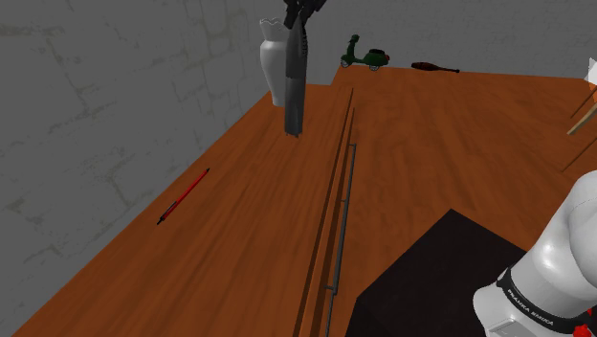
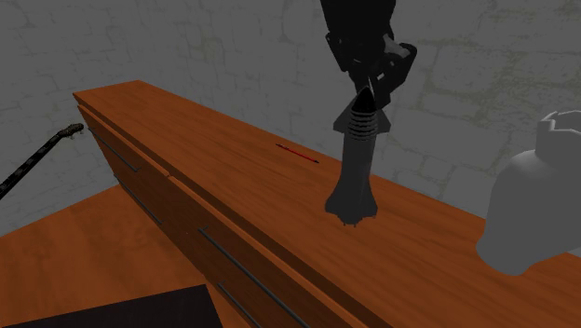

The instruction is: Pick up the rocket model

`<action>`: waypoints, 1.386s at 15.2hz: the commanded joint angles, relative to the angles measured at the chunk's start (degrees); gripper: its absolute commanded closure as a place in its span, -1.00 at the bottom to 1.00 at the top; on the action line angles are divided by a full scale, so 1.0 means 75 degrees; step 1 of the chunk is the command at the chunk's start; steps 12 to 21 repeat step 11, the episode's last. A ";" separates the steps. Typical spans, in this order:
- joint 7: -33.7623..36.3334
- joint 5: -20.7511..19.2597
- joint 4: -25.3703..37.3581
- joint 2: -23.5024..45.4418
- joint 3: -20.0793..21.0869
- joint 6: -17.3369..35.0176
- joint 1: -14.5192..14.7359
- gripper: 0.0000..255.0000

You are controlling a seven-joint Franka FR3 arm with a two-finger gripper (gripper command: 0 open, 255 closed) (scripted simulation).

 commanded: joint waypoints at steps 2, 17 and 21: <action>0.0046 -0.0021 0.0434 0.0106 0.0001 -0.0316 0.0000 1.00; 0.0140 -0.0059 0.1643 0.0470 -0.0005 -0.1157 -0.0006 1.00; 0.0140 -0.0059 0.1643 0.0470 -0.0005 -0.1157 -0.0006 1.00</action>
